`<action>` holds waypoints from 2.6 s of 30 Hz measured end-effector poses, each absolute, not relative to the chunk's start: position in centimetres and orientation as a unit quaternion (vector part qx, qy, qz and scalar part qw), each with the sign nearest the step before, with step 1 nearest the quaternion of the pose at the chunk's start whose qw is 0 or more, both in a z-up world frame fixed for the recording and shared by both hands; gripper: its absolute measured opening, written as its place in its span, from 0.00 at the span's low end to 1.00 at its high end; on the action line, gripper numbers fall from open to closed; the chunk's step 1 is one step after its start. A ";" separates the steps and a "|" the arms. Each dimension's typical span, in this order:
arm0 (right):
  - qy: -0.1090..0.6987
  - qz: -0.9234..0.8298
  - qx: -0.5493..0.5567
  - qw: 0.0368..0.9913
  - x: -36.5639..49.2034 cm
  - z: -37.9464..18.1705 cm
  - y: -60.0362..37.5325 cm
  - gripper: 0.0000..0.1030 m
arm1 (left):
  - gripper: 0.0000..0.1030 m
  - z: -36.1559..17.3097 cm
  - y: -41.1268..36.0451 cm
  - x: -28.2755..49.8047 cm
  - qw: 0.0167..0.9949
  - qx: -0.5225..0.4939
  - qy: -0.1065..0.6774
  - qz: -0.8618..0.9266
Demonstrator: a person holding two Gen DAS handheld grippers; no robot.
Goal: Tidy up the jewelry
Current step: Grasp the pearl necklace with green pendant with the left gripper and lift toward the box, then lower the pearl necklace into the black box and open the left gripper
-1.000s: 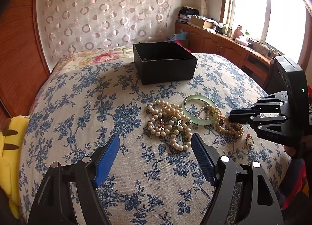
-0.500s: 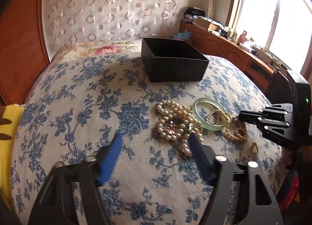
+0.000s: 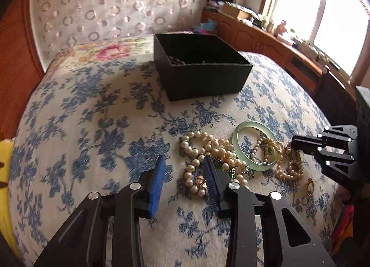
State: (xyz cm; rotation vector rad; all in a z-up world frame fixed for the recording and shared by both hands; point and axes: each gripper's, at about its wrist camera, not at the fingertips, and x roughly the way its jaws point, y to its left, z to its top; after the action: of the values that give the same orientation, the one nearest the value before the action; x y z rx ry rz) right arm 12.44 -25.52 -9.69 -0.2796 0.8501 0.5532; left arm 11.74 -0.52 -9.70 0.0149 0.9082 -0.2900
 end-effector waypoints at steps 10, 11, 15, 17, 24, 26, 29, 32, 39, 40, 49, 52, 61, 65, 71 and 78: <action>0.405 0.264 -0.134 0.865 12.4 -9.7 -25.5 0.05 | 0.30 -10.3 -0.9 12.7 0.884 0.045 0.447 -0.125; 0.405 0.264 -0.133 0.865 12.5 -9.7 -25.5 0.05 | 0.30 -10.3 -1.0 12.6 0.885 0.050 0.446 -0.125; 0.405 0.263 -0.134 0.865 12.5 -9.7 -25.6 0.05 | 0.22 -10.4 -1.6 12.5 0.886 0.067 0.440 -0.128; 0.405 0.264 -0.134 0.865 12.4 -9.7 -25.6 0.05 | 0.07 -10.3 -1.6 12.5 0.886 0.066 0.440 -0.132; 0.406 0.264 -0.132 0.865 12.5 -9.8 -25.6 0.05 | 0.07 -7.4 -1.3 11.3 0.906 0.051 0.400 -0.126; 0.406 0.264 -0.132 0.865 12.5 -9.8 -25.6 0.05 | 0.07 -5.7 -1.4 10.5 0.915 0.044 0.379 -0.131; 0.406 0.264 -0.132 0.865 12.5 -9.8 -25.6 0.05 | 0.07 -3.7 -1.6 9.6 0.924 0.036 0.355 -0.140; 0.406 0.265 -0.132 0.865 12.5 -9.8 -25.6 0.05 | 0.07 -1.9 -2.0 8.8 0.932 0.033 0.332 -0.143; 0.407 0.267 -0.128 0.864 12.6 -9.9 -25.7 0.05 | 0.07 1.0 -2.2 7.9 0.943 0.036 0.299 -0.144; 0.407 0.267 -0.128 0.864 12.6 -9.9 -25.7 0.05 | 0.07 1.4 -2.2 7.8 0.944 0.038 0.295 -0.143; 0.406 0.269 -0.134 0.863 12.5 -9.8 -25.3 0.05 | 0.07 3.6 -1.9 7.5 0.952 0.037 0.270 -0.138; 0.392 0.271 -0.136 0.869 12.1 -8.6 -24.7 0.05 | 0.07 4.4 -2.1 7.4 0.954 0.046 0.262 -0.137; 0.323 0.283 -0.146 0.891 11.7 -1.5 -23.4 0.05 | 0.07 7.0 -1.7 7.9 0.960 0.054 0.240 -0.132; 0.297 0.288 -0.146 0.898 11.9 1.3 -23.2 0.05 | 0.07 8.3 -1.8 8.3 0.963 0.061 0.230 -0.128; 0.267 0.289 -0.153 0.907 12.8 4.6 -22.2 0.05 | 0.07 9.4 -2.2 9.4 0.965 0.067 0.222 -0.123; 0.249 0.295 -0.135 0.912 14.9 7.3 -22.1 0.05 | 0.07 9.7 -2.0 10.7 0.965 0.063 0.225 -0.118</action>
State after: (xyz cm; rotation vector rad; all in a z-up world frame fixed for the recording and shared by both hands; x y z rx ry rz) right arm 14.88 -22.07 7.34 -0.2788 0.5129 0.6081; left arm 10.67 -1.97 9.68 0.1273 0.4544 -0.2386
